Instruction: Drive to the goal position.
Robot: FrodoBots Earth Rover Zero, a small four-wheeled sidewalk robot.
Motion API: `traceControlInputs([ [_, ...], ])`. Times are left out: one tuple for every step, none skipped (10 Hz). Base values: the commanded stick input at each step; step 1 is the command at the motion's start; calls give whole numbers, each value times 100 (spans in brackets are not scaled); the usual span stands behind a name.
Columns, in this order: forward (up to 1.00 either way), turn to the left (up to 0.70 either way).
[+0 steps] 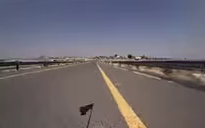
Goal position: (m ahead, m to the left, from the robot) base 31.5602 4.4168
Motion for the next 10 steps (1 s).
traceControlInputs([
  [100,-1],
  [100,19],
  [100,22],
  [100,12],
  [100,1],
  [100,-1],
  [100,-1],
  [100,-1],
  [100,-1],
  [100,-1],
])
